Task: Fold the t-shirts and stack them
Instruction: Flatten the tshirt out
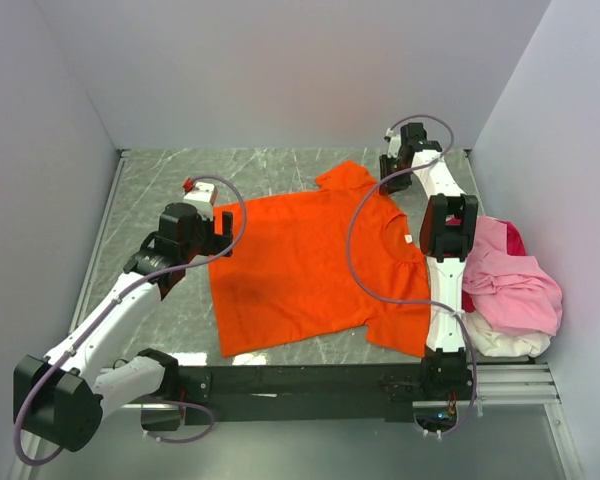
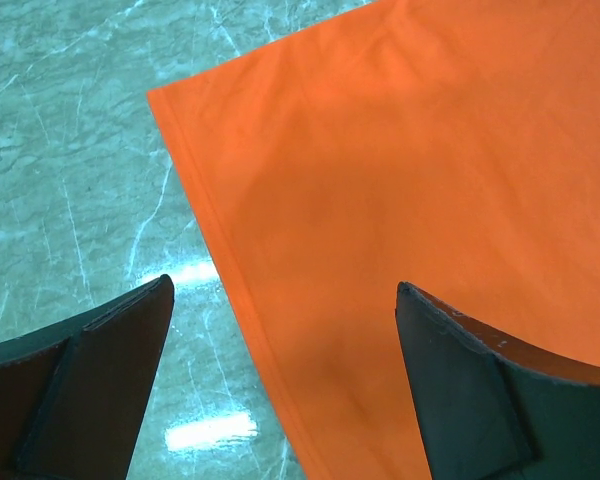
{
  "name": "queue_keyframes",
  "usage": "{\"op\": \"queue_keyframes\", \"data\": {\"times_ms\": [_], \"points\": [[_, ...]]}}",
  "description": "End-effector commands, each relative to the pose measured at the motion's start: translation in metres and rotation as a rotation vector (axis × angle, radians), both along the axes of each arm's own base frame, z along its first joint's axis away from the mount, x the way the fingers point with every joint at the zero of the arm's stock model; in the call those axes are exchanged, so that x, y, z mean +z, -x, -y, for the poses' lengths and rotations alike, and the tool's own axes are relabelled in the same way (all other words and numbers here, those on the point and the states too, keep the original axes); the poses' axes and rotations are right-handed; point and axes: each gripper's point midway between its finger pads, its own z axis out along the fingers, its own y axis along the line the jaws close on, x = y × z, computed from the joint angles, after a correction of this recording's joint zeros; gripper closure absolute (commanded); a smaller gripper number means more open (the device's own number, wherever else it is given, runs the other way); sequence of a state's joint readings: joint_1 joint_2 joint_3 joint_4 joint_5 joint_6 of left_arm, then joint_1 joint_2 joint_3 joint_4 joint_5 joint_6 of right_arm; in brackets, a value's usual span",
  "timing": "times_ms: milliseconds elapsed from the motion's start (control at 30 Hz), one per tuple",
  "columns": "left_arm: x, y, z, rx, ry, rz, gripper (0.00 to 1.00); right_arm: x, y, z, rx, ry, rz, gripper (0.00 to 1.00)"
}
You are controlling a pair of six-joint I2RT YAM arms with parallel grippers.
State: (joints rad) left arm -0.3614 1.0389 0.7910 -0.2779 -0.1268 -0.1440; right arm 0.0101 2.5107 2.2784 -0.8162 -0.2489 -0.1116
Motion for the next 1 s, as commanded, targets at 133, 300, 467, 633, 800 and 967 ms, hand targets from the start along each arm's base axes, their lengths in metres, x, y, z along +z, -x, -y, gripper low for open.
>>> {"op": "queue_keyframes", "data": {"times_ms": [133,300,467,633,800,967], "points": [[0.002,-0.005,0.008,-0.025,0.030,-0.002,0.01,-0.013,0.017,0.007,0.001,0.026,-0.083,0.72],[0.001,-0.004,0.009,-0.029,0.033,-0.007,0.01,-0.011,0.043,0.014,0.027,0.067,-0.116,1.00],[0.001,-0.003,0.011,-0.038,0.042,-0.008,0.01,-0.008,0.094,0.020,0.081,0.116,-0.176,1.00],[0.002,-0.003,0.015,-0.052,0.051,-0.011,0.01,-0.007,0.122,0.028,0.095,0.152,-0.197,0.88],[0.000,-0.002,0.014,-0.049,0.049,-0.017,0.01,0.012,0.084,0.041,0.027,0.100,-0.115,0.60],[0.001,-0.003,0.011,-0.038,0.045,-0.010,0.01,0.043,0.026,0.025,0.003,-0.016,0.015,0.59]]}}
